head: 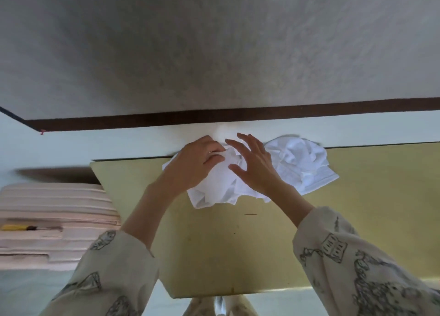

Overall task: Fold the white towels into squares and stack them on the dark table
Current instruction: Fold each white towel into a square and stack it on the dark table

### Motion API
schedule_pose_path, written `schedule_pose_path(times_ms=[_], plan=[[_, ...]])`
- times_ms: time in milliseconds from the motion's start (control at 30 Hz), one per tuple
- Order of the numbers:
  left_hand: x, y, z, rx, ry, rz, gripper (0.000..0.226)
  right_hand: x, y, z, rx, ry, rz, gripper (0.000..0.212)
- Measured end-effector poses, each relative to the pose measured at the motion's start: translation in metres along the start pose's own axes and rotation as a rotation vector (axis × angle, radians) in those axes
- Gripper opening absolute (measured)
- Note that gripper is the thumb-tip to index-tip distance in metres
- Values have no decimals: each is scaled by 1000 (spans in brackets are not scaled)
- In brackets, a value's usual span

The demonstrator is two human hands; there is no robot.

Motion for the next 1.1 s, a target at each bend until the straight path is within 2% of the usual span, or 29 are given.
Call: schedule_pose_path(times_ms=[133,400,500,567,667,733,867,1100], plan=[[-47,5,6,-52,75,99,19,-18,-11,-3,33,29,-18,33],[-77,-3,33,-107,126,142,12,-49,-2,30,162,113,-95,21],[-83,-8,40,-183,155,198,13,-63,-2,40,208,179,-196,17],[-89,-13,46,-236,187,212,16,-74,-3,48,225,224,-201,17],[-96,-16,54,-219,210,191,15,-87,-5,58,219,253,-165,18],[-96,-19,59,-194,199,187,12,-92,-6,65,212,261,-144,18],[-87,-32,69,-183,160,137,20,-97,-9,82,239,265,-91,22],[-76,-35,91,-185,130,186,12,-97,4,123,353,312,-174,20]])
Point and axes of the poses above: each hand's wrist, its own z-axis away from the middle knuckle, its own x-axis out of the palm, y = z × x, the point moved 8 cm from there along -z, towards the middle knuckle, and after that the axes turned 3 degrees about y, right-handed, at the moved point
